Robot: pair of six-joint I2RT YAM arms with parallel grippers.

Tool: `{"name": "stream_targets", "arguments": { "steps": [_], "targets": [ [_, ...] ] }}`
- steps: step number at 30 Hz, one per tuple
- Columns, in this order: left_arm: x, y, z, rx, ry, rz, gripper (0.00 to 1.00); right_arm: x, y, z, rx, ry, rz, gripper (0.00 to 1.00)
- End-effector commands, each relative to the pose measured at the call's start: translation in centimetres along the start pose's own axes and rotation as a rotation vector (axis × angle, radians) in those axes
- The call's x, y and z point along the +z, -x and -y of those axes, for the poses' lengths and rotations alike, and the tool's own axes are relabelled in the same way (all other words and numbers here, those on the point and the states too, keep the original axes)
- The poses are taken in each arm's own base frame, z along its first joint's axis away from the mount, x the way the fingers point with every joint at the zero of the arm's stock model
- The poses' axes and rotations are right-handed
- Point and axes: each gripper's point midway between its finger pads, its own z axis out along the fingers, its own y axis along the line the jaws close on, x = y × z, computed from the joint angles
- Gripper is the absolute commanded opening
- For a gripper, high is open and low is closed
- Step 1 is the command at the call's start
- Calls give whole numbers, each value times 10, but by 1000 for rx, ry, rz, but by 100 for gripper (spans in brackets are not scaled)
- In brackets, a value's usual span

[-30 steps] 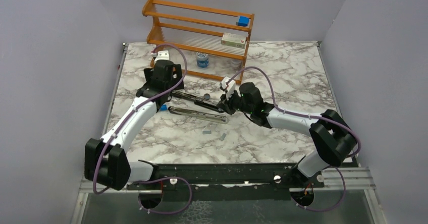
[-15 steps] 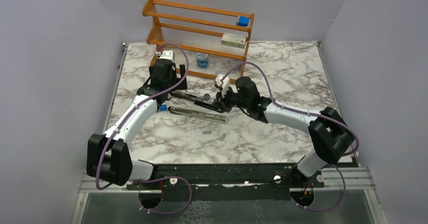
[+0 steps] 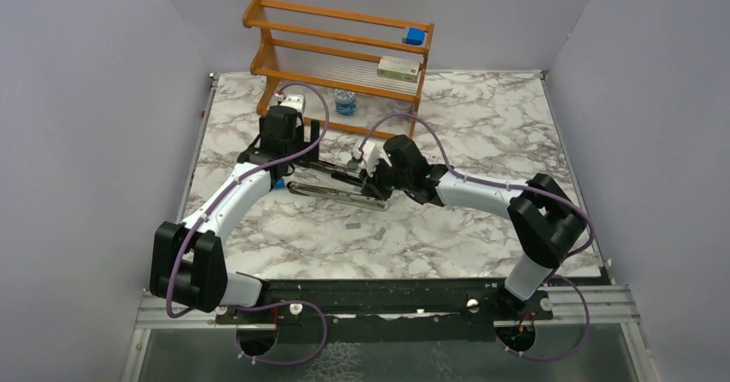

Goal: Load the staples into the stapler
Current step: Install the staple into the stapler.

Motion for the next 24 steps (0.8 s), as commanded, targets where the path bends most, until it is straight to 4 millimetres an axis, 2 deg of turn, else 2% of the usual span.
{"name": "stream_targets", "arguments": {
  "steps": [1, 8, 24],
  "targets": [
    [4, 1, 1, 66, 12, 8, 98, 5, 0, 6, -24, -13, -26, 1],
    [6, -2, 4, 94, 2, 0, 97, 11, 2, 3, -26, 13, -15, 1],
    [10, -4, 1, 95, 26, -11, 99, 5, -4, 4, -82, -28, -33, 1]
  ]
}}
